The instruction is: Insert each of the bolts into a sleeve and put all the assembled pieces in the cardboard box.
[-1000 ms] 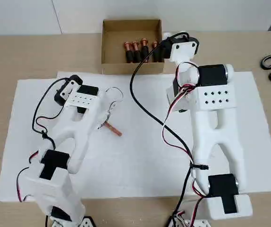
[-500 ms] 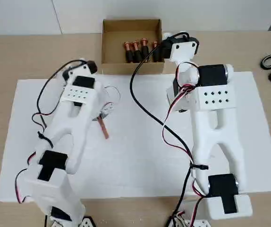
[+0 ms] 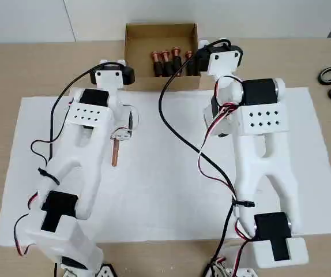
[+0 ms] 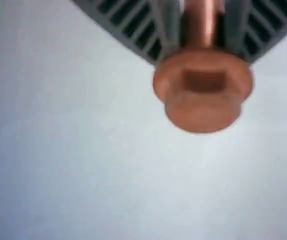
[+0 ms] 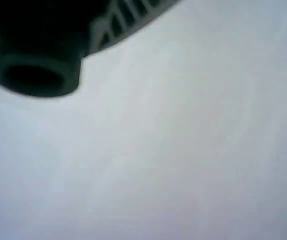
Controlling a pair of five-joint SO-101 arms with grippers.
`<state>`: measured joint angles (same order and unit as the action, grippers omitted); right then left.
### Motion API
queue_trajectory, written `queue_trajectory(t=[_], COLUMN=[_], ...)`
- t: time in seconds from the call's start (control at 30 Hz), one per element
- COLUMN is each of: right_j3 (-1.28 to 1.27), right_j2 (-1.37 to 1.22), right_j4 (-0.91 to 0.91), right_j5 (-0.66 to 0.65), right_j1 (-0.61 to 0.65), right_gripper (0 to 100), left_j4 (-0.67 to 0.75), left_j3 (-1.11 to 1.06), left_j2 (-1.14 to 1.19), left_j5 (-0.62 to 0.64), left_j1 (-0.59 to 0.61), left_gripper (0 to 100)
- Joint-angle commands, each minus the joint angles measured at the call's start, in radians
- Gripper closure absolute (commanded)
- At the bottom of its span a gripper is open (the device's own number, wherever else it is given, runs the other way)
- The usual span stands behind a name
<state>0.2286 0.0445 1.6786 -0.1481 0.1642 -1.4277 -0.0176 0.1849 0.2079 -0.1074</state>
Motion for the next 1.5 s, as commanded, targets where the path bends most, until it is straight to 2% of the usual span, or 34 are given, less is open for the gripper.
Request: queue_trajectory(t=[0.0,0.27,0.57,1.03,1.3,1.47], right_j3=[0.003,0.005,0.008,-0.008,-0.241,-0.48], right_j2=[0.058,0.058,0.064,0.455,0.722,0.921], right_j4=[0.007,0.005,0.008,0.015,0.007,-0.162], right_j5=[-0.002,-0.002,-0.005,-0.009,-0.009,-0.006], right_j1=[0.007,0.007,0.007,0.007,0.008,0.007], right_gripper=[99.4,99.4,99.4,99.4,99.4,99.5], left_j4=[-0.006,-0.077,-0.077,-0.215,-0.21,-0.157], left_j3=[0.05,0.096,0.125,0.406,0.415,0.415], left_j2=[-0.066,-0.066,-0.068,-0.068,-0.068,-0.068], left_j5=[-0.025,-0.025,-0.025,-0.026,-0.025,-0.025], left_j1=[0.009,0.009,0.009,0.009,0.009,0.009], left_gripper=[99,99,99,99,99,99])
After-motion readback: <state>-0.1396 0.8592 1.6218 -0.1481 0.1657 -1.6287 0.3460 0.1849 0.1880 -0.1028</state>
